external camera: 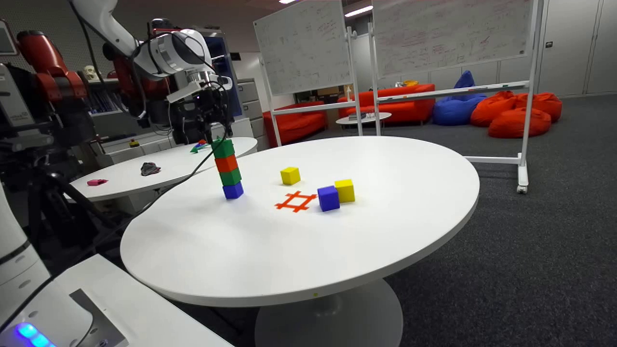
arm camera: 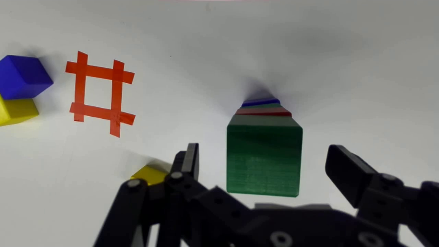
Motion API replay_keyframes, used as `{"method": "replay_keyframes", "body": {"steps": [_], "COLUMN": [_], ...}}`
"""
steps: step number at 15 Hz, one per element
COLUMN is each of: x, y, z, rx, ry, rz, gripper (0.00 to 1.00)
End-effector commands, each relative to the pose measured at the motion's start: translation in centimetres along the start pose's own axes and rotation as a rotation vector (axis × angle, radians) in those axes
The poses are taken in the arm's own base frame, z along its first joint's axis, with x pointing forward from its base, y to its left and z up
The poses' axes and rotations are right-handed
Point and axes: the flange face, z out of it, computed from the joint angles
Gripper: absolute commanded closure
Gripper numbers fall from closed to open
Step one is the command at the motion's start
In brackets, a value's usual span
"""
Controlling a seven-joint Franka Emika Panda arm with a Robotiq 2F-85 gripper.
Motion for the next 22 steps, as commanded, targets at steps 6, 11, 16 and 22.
{"method": "replay_keyframes", "body": {"steps": [6, 11, 16, 22], "x": [-0.2, -0.7, -1.3, -0.3], "y": [0.6, 3.5, 8.0, 8.4], "z": [0.0, 0.3, 0.6, 1.0], "rx": [0.0, 0.008, 0.021, 0.006], "ry": [-0.002, -0.007, -0.011, -0.024], "rz": [0.007, 0.052, 0.133, 0.145], "gripper": [0.0, 0.0, 0.0, 0.0]}}
